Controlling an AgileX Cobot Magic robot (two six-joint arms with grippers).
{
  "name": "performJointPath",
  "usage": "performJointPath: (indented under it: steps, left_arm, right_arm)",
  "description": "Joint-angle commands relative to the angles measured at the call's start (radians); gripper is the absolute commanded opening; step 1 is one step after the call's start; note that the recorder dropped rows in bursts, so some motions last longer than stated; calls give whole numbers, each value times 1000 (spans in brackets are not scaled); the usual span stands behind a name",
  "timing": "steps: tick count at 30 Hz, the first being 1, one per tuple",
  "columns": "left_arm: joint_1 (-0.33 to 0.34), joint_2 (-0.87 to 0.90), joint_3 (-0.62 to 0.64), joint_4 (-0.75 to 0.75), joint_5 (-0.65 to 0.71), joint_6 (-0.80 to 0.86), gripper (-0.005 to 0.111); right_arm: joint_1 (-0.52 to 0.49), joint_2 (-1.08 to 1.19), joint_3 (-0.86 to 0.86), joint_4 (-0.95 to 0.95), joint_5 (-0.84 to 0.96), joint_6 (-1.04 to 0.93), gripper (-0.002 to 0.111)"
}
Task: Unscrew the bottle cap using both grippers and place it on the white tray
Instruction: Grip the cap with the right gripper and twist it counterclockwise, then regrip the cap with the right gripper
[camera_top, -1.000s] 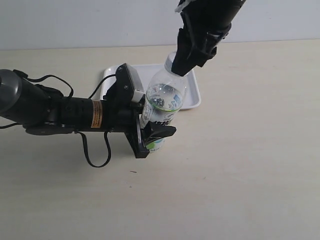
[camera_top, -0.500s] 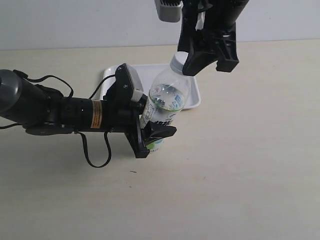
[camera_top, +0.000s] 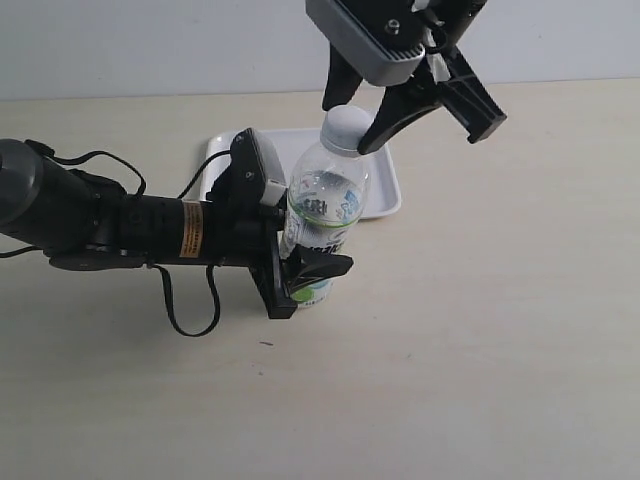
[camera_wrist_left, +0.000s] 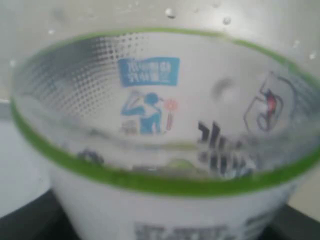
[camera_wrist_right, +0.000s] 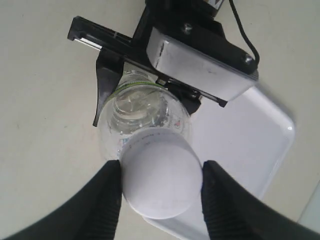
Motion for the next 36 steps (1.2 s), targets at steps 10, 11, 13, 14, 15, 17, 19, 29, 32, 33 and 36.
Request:
performJointPath:
  steps: [10,11,13,14,15,17,19,29,32,33,36]
  left_arm:
    - [0,-6,0,-18,-60,-14,0]
    - [0,-6,0,-18,-60,-14,0]
    - [0,-6,0,-18,-60,-14,0]
    - [0,-6,0,-18,-57,-14,0]
    - [0,-6,0,-18,-56,-14,0]
    - [0,-6,0,-18,-48,-14,0]
    - [0,-6,0,-18,-30,-14,0]
    - [0,-6,0,-12,-23,-14,0]
    - [0,-6,0,-12,-23,-14,0]
    - [0,-6,0,-12,-23,-14,0]
    - [0,-6,0,-10,-21,-14,0]
  right_arm:
    - [1,-3,2,38,-3,100,72]
    - [1,-3,2,44,-3,158,73]
    - [1,-5,2,41,-3,359,72]
    - [1,-5,2,41,-3,486,71]
    - [1,-5,2,41,-3,556,71]
    - [1,-5,2,41,-3,760,71]
    - [1,-3,2,8,-3,981,71]
    - [1,-3,2,-122,-3,1331,71]
    - [1,-3,2,-70,-3,1331,71]
    - [1,-3,2,-44,-3,1331,71]
    - [1,-3,2,33,-3,1331,71]
